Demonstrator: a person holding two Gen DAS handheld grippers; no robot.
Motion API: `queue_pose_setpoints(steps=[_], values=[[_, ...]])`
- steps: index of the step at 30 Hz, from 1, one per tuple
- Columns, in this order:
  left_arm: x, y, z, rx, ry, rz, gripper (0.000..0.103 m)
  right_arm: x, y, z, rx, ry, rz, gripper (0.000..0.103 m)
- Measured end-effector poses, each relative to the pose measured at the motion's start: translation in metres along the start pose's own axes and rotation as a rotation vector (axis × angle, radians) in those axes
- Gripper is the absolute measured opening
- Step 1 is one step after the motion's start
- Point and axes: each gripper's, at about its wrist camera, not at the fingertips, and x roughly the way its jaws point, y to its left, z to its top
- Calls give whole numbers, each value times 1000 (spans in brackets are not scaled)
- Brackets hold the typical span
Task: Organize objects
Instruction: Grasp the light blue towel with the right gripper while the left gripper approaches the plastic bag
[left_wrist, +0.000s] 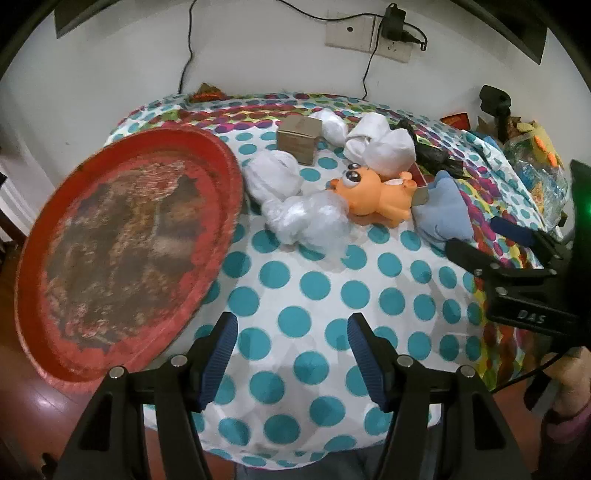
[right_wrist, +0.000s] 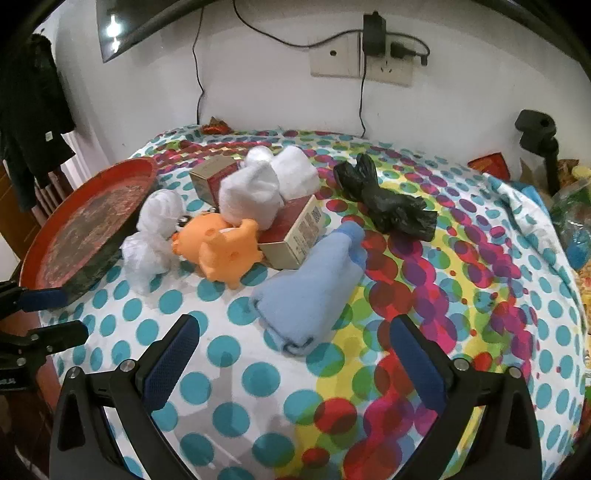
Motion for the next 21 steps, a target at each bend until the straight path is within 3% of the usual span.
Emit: queue_pose_setpoints(steps=[12,16,17,21], values=[[26,-11,21,-20,44,-37,64,35,-8,13,-12,28,-19,92],[33,-9,28,-53,58,-48,64,42,-9,14,-10,47,-6,69],[34,-8,30,-65,55,-55,64,41,-9,15,-12,46,5,59],[34,-9,37,-86,36,-72,64,36,-12,13,-6,38,23,45]])
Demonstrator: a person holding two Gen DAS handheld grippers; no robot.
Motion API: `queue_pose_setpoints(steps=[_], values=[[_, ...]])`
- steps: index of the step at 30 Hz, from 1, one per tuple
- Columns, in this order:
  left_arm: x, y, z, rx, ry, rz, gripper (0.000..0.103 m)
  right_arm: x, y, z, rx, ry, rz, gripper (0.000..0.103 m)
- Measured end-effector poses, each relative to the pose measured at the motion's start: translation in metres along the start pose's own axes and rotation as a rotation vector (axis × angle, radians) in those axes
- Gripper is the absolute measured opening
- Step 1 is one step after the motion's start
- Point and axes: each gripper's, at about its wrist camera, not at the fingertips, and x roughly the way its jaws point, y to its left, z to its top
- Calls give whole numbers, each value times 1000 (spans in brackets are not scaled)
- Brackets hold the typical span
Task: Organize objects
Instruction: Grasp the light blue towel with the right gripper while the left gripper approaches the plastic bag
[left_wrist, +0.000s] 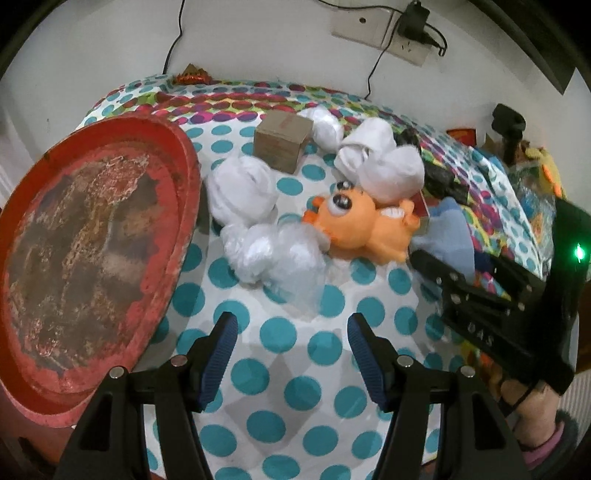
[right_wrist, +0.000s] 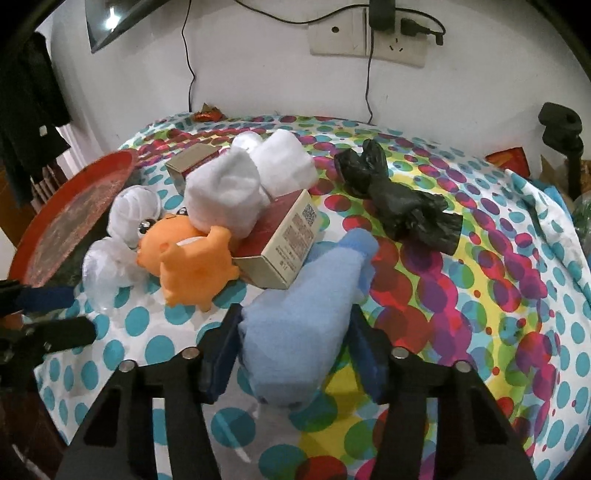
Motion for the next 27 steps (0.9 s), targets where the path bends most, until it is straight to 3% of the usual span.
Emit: queue_pose_setpoints(steps=[7,19,27], values=[[6,-9,12,55,-30,39,64,-26,-30,-4,86,-43,18,41],[40,-14,25,122,26,130,64,-33,-59,-11,176,-45,72,41],[45,-7,34,93,52,102,64,-37,-75,-3,183,-65,1,41]])
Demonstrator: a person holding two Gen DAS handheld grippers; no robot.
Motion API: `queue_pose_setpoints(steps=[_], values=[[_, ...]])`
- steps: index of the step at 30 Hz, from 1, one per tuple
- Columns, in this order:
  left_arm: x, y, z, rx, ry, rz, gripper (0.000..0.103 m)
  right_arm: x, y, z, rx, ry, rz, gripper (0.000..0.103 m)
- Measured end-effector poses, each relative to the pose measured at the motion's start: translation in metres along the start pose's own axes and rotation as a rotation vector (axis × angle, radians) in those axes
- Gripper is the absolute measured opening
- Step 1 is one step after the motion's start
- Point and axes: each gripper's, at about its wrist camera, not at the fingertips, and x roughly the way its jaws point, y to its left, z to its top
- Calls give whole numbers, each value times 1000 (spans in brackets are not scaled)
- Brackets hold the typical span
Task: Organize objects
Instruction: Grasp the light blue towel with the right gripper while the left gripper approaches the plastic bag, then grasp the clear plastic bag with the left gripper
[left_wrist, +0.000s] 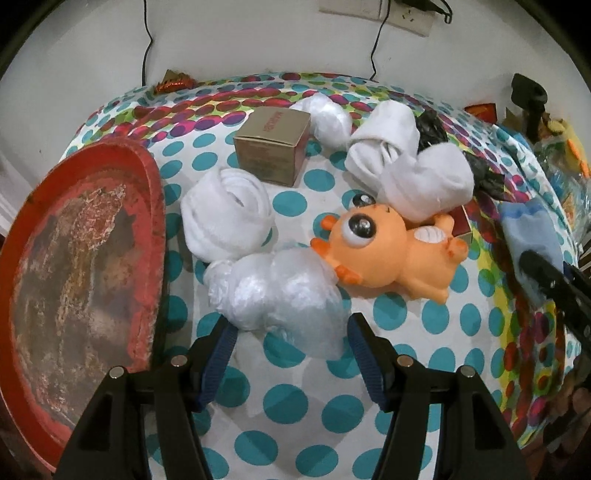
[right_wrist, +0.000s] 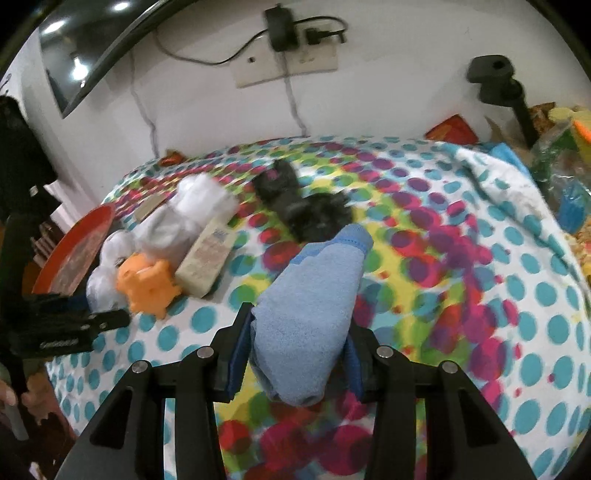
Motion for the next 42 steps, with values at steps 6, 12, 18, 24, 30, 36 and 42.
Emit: queue_pose_setpoints(steps=[6,12,18,24,30,36,42], values=[[-1,3,1,-17,6,-24,64,0,-38,23,21,-51,-135,41],[-2,-1,0,14,-7,-16,63,2,-63,32,47,-93,-225,41],[-7,-3,-4,49,-24,6,33,10,-69,31,84,-107,-216,42],[-8,1,-2,53,-17,-33,23,15,-71,27,98,-99,-208,43],[-13,-4,-11,88,5,-64,23,19,-77,29,130,-75,-190,44],[-39,-9,-18,168,-51,-32,61,23,-74,28,118,-57,-196,44],[-49,-13,-11,292,-77,57,63,27,-74,29,108,-37,-200,45]])
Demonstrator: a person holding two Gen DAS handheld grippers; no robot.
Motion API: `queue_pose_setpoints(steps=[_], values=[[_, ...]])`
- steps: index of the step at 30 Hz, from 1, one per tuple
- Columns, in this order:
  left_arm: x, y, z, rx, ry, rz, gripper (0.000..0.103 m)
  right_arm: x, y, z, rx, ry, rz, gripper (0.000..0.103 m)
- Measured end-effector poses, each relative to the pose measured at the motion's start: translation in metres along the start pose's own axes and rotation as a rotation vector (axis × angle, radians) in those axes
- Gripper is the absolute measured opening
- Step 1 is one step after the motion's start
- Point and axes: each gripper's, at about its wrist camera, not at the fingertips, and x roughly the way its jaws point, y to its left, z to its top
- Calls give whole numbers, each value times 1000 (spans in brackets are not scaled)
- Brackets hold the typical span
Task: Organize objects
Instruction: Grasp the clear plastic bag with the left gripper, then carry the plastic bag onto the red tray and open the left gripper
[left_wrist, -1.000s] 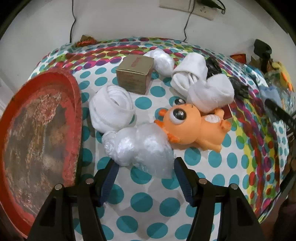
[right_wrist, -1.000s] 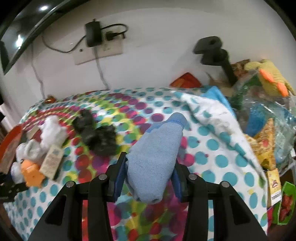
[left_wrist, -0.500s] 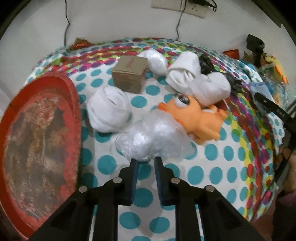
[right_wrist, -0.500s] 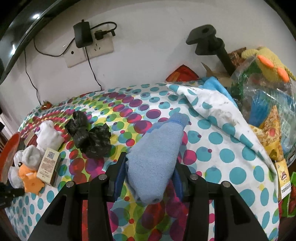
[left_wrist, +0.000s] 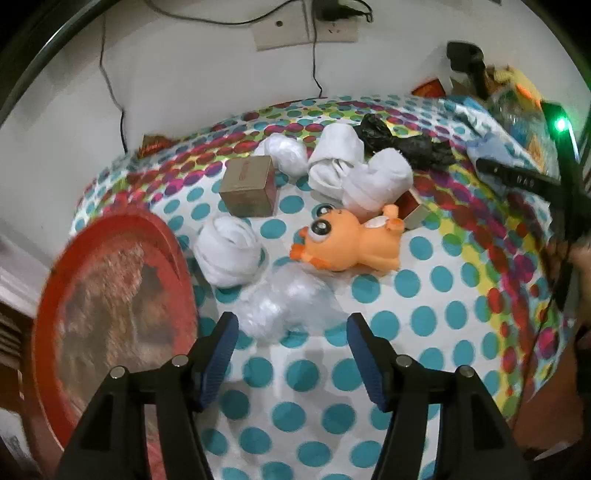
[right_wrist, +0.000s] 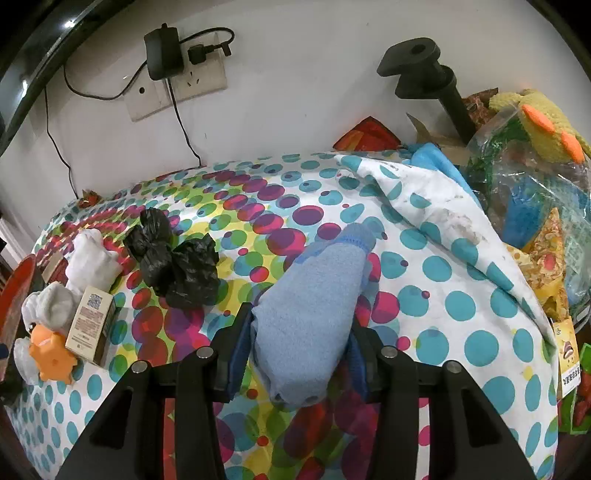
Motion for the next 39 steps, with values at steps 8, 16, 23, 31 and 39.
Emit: queue_pose_setpoints(steps=[8,16,23,31,39], values=[[34,-7,9,96,62,-3,63,5,3,-1,-12,24,-10,46],[41,-3,8,62,63,-30,53,5,8,-1,-33,22,-26,47],[42,1,9,6,76,-43,30,6,8,0,-52,27,-38,47],[18,-4,4,-2,45,-56,30,5,10,2,-63,25,-48,47],[-15,13,-6,-63,4,-70,30,-12,11,-1,-57,-62,-52,45]])
